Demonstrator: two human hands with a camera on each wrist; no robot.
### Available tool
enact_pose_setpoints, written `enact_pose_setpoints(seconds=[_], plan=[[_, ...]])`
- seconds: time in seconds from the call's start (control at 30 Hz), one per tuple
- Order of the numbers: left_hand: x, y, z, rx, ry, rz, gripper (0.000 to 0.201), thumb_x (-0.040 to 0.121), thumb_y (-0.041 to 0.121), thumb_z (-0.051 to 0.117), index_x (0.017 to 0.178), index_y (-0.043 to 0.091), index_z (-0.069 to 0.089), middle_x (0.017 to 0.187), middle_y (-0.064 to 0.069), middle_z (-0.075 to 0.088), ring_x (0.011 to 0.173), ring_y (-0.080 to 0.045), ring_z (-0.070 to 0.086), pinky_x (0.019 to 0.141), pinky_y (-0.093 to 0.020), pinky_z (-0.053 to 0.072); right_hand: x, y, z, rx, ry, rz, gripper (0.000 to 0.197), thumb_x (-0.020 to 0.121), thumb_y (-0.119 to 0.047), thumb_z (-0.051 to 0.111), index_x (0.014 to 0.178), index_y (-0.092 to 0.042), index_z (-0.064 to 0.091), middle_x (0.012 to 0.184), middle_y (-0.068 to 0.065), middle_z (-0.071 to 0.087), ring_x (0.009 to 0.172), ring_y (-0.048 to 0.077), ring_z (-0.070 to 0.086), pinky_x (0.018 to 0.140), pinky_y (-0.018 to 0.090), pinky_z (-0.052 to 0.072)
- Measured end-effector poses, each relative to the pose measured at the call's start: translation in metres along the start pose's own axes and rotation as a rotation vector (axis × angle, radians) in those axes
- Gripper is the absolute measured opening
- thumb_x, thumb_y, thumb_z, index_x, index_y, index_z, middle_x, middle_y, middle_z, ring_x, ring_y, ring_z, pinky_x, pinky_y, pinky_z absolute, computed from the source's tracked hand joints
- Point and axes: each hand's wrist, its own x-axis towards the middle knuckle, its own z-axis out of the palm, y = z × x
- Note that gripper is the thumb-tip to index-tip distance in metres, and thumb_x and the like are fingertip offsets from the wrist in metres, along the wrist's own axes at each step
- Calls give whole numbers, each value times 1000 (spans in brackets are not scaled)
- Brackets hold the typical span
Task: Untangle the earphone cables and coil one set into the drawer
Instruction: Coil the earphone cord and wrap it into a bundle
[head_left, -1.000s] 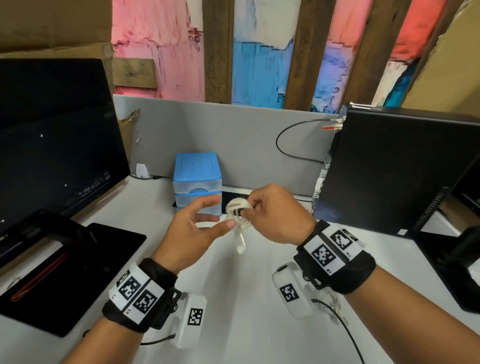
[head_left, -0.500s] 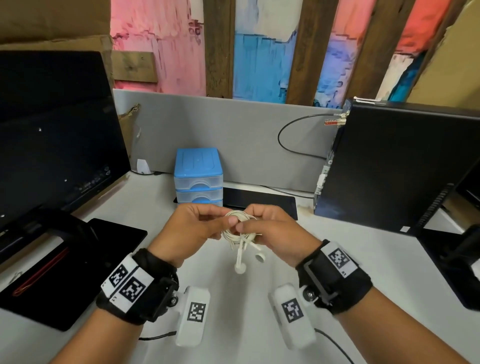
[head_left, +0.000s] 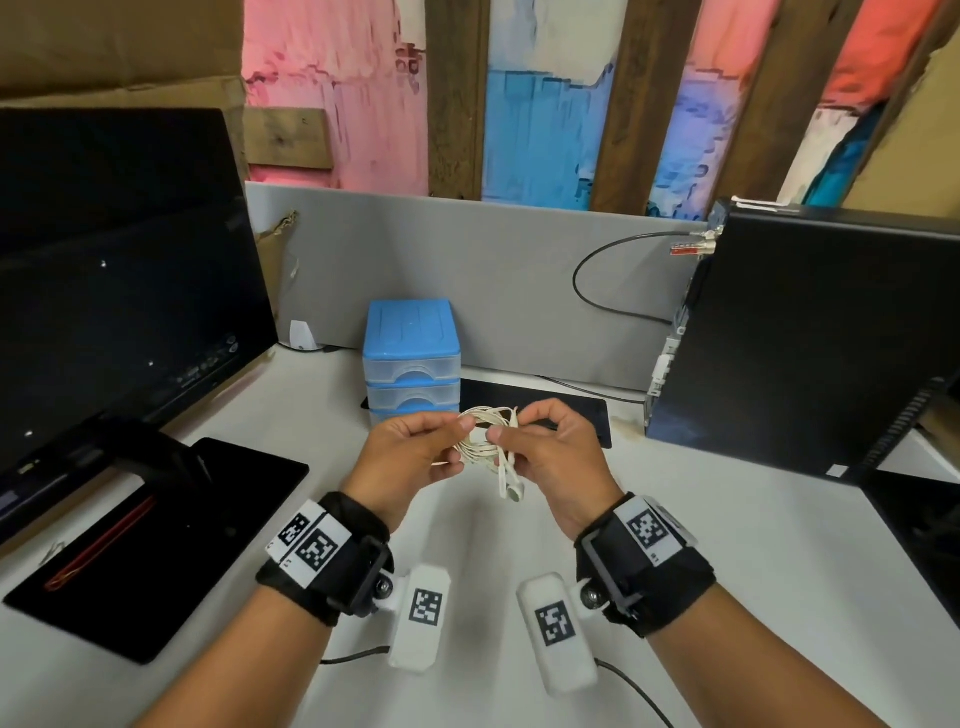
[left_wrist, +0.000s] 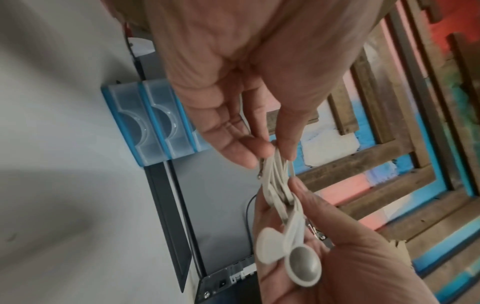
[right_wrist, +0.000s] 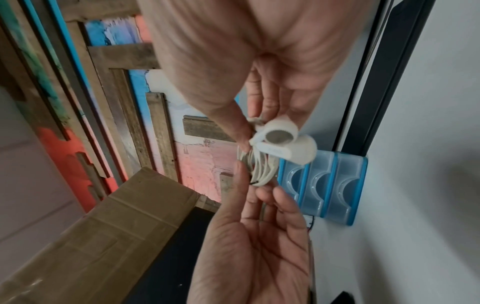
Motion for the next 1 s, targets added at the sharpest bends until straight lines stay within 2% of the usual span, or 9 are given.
enact_pose_setpoints(seconds=[0.13,0.2,0.33,0.43,0.5,0.67,0.73,0.83,1.0], plan=[[21,-5,-2,65,-51,-88,24,84,25,74,103,11,70,84,0,69,60,-11,56,63,-24,53,14,5,-5,-97,73,6,32,75,3,78,75,-13,50,60,6,60,57,23,57,53,27,45],[37,-5,-4,46,-4,-134,26,86,34,71,103,16,66,89,0,68,62,-12,57,62,-26,52,23,4,-8,-163,108,24,34,72,3,80,72,-13,50,57,5,55,52,20,50,47,24,41],[75,4,-15,-274,136,-291,29,90,41,65,108,19,58,87,2,65,61,-12,52,58,-25,48,32,-1,-13,-239,90,137,35,64,6,81,66,-13,52,71,15,58,66,29,57,58,36,49],[97,9,-23,-454,164,-294,46,91,43,62,128,17,52,92,3,65,63,-12,53,61,-26,49,38,-8,-11,-308,71,133,34,65,6,81,66,-12,52,73,15,59,62,28,58,55,32,47],[104,7,-24,-512,174,-276,51,90,45,63,131,16,52,90,5,65,62,-9,55,60,-24,50,41,-17,-7,-346,63,91,34,67,6,81,66,-12,52,70,13,58,55,23,54,51,28,45],[98,-10,-18,-509,211,-252,30,87,49,65,92,20,59,77,8,57,61,-5,51,57,-19,49,56,-36,18,-415,27,-6,32,71,3,80,69,-14,52,69,17,63,54,24,58,43,24,44],[87,-18,-15,-482,223,-250,28,89,47,63,80,21,57,72,8,54,58,-5,48,50,-16,48,67,-41,32,-448,19,-55,33,70,3,80,67,-14,52,68,17,62,59,26,60,48,32,51],[67,-25,-12,-466,218,-246,26,88,46,65,84,21,62,73,7,58,57,-5,52,47,-15,49,85,-42,56,-527,20,-106,33,65,-3,82,63,-16,52,70,19,66,64,33,67,66,54,60],[48,-33,-19,-436,196,-239,30,85,49,66,93,20,66,78,9,61,56,-5,53,45,-17,47,114,-31,91,-659,-34,-82,33,63,-5,82,64,-18,52,70,10,66,71,34,71,70,52,61]])
